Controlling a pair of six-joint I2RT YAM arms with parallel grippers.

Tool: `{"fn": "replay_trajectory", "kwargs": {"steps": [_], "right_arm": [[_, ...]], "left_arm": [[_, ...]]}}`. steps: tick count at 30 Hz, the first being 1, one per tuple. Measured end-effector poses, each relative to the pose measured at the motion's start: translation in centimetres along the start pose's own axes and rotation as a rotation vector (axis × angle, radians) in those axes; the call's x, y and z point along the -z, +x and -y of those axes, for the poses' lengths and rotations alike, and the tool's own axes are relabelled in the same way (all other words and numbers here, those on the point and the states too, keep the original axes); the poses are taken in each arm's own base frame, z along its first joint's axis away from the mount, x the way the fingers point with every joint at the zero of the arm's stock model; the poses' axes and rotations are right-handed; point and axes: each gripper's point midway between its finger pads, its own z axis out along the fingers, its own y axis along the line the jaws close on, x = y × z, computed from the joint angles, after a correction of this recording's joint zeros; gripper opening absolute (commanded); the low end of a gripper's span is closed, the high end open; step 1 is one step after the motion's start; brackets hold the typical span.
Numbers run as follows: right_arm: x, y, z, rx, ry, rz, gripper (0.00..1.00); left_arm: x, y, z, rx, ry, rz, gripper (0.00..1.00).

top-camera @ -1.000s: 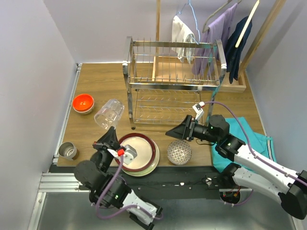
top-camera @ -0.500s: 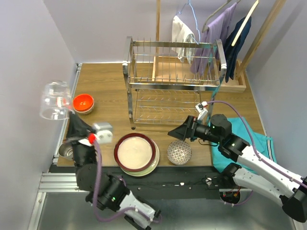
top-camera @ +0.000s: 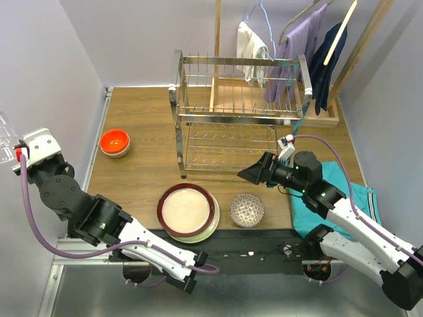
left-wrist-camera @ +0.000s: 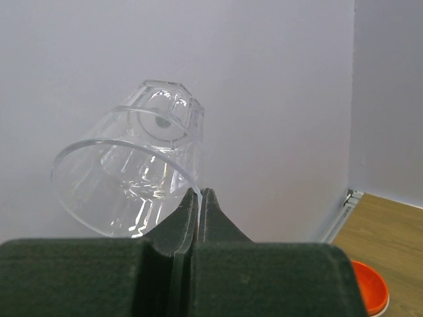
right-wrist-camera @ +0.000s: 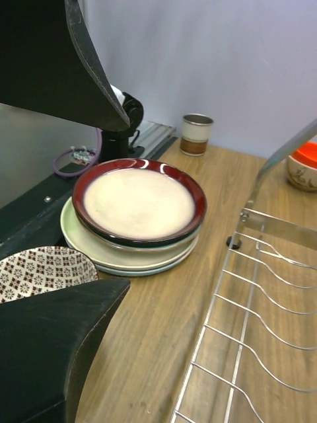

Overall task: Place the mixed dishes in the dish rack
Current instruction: Pass the cup from the left arm to the right

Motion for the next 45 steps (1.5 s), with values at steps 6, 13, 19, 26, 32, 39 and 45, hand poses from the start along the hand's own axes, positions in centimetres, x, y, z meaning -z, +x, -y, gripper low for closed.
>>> {"fn": "replay_trajectory", "kwargs": {"steps": [6, 13, 19, 26, 32, 39, 45], "right_arm": [[0.3, -2.1, -0.1, 0.031, 0.010, 0.052, 0.99], [0.6, -2.4, 0.4, 0.122, 0.050, 0.028, 0.99], [2.0, -2.8, 0.2, 0.269, 0.080, -0.002, 0.99], [3.4, -2.9, 1.7, 0.377, 0.132, -0.018, 0.99], [4.0, -3.6, 3.1, 0.425, 0.180, -0.020, 0.98], [4.4, -4.3, 2.8, 0.509, 0.175, -0.016, 0.98], [4.8, -5.2, 3.7, 0.533, 0.204, 0.002, 0.98]], "left_arm": [[0.0, -0.4, 0.6, -0.014, 0.038, 0.016, 0.00], [-0.4, 2.6, 1.1, 0.089, 0.064, -0.123, 0.00], [0.4, 7.3, 2.5, 0.161, 0.114, -0.242, 0.00], [1.2, 11.1, 3.0, 0.127, 0.155, -0.352, 0.00], [0.1, 4.8, 2.5, 0.126, 0.161, -0.295, 0.00], [1.5, -6.8, 9.4, 0.344, 0.551, -0.056, 0.00], [6.3, -7.4, 14.6, 0.537, 0.973, -0.059, 0.00]]}}
